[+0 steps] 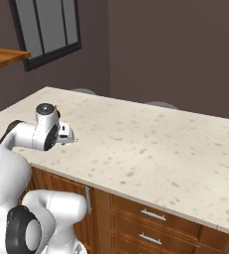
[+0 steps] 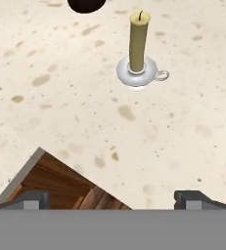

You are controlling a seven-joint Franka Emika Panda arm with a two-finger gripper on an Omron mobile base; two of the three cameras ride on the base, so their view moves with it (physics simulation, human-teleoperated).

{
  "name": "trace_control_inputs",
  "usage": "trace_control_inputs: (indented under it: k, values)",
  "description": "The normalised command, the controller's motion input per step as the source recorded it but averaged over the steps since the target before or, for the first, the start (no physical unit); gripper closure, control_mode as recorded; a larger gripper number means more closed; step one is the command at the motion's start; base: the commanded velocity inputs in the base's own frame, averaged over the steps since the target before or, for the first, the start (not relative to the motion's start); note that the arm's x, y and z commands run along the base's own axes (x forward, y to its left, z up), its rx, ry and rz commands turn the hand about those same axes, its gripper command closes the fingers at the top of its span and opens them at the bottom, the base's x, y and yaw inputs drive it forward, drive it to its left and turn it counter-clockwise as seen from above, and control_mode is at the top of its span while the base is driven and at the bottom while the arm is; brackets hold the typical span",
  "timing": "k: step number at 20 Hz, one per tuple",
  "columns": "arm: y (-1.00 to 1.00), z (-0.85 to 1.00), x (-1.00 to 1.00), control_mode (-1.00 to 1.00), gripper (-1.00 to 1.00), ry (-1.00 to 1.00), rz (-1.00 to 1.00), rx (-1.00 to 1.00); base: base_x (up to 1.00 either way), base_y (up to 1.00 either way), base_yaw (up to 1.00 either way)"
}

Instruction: Pick the candle and jar from the dining table and place them in the open cabinet. Close the cabinet after placing the objects.

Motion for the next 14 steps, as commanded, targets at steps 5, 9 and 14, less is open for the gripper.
trace_control_inputs:
  k: [5,9,14]
  values:
    - [0.01,-0.19,0.36,-1.0,-1.0,0.0,0.0,0.0,0.0,0.0,0.0]
    - [0.08,-0.26,0.29,-1.0,-1.0,0.0,0.0,0.0,0.0,0.0,0.0]
    - [0.08,-0.18,0.25,-1.0,-1.0,0.0,0.0,0.0,0.0,0.0,0.0]
